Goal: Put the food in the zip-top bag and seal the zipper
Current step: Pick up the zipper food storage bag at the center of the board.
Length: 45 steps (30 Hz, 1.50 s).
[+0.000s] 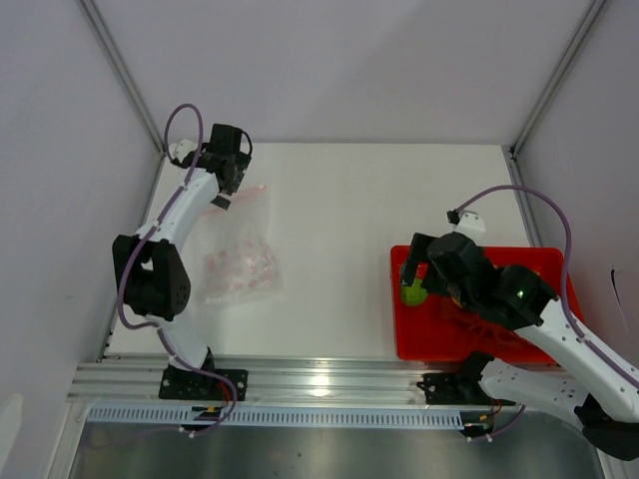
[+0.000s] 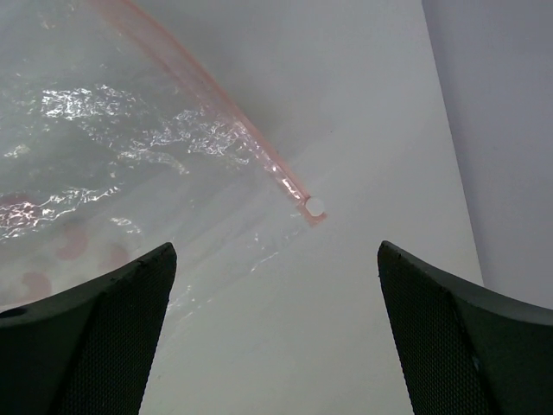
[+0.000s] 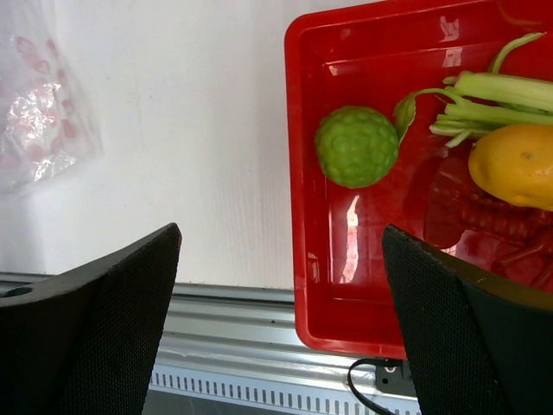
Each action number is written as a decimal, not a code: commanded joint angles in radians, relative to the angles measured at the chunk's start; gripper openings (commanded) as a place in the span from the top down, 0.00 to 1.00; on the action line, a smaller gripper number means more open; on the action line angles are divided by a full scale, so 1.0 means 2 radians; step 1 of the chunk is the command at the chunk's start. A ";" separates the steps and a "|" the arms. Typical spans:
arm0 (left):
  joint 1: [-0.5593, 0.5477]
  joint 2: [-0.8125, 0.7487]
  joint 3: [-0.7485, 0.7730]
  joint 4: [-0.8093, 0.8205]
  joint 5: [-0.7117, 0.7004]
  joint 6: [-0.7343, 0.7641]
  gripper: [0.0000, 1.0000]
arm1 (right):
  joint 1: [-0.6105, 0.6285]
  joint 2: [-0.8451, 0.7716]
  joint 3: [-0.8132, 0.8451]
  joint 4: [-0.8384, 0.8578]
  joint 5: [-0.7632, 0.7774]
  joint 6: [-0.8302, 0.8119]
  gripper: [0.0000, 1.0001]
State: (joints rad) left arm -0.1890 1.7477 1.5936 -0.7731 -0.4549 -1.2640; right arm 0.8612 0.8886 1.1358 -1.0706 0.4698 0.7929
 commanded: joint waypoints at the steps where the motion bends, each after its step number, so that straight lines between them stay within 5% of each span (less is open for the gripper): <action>1: 0.011 0.030 0.027 -0.025 -0.013 -0.051 0.01 | -0.003 -0.004 0.006 0.021 -0.005 -0.017 0.00; 18: 0.065 0.239 0.256 -0.150 0.082 -0.091 0.01 | -0.014 -0.003 -0.016 0.056 -0.029 -0.047 0.00; 39: 0.092 0.255 0.200 -0.167 0.152 -0.089 0.05 | -0.022 -0.032 -0.049 0.090 -0.049 -0.042 0.01; 45: 0.093 0.252 0.198 -0.169 0.156 -0.079 0.32 | -0.023 -0.036 -0.054 0.090 -0.048 -0.043 0.01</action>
State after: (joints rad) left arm -0.0120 2.2597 1.9770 -1.1027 -0.1612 -1.4334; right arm 0.8204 0.8249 1.0317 -0.9146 0.3748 0.7132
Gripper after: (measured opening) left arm 0.718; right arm 0.993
